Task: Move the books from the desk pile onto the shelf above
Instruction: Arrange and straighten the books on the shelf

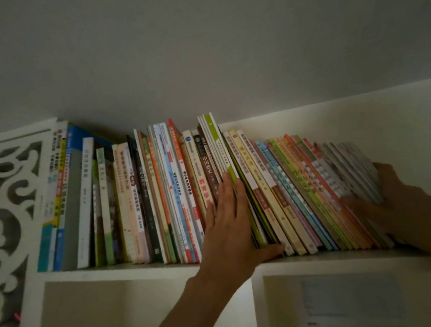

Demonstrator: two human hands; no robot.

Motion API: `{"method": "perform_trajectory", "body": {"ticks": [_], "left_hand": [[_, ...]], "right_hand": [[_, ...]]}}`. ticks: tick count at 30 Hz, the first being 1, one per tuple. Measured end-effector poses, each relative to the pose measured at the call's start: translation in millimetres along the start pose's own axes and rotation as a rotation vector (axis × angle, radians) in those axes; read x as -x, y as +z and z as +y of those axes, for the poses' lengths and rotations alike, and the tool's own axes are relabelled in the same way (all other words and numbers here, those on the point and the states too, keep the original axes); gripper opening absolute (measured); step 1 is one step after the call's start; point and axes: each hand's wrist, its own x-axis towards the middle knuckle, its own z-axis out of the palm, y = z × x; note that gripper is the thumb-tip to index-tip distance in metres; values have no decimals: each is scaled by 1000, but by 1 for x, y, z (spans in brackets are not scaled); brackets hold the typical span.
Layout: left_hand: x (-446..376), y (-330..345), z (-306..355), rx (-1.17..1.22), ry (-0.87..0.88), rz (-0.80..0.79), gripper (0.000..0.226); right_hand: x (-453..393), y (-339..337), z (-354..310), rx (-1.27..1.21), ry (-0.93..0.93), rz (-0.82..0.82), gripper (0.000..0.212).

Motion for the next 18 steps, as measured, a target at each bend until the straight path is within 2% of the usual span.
{"method": "perform_trajectory", "body": {"ticks": [2,4,6,7,10,12,14,18], "left_hand": [[2,-8,-1,-15,13,-38,120],[2,-23,-9,-43,52,-76,108],[1,-40,-23,-53,70,-21,92],[-1,-49,-32,-51,63,32,82],[-9,-70,-61,-20,1,164,62],[-16,-79,-78,-15,-19,174,57],[-24,-84,-94,-24,-10,178,59],[-37,-82,-124,-59,10,151,77]], "right_hand": [[1,1,-3,39,41,54,103],[1,6,-7,187,24,179,106],[1,12,-19,334,-176,369,84],[3,14,-34,329,-299,423,71],[4,28,-96,190,-596,371,46],[-4,47,-133,170,-713,296,34],[-18,67,-163,207,-736,226,36],[-55,94,-198,330,-639,237,51]]}}
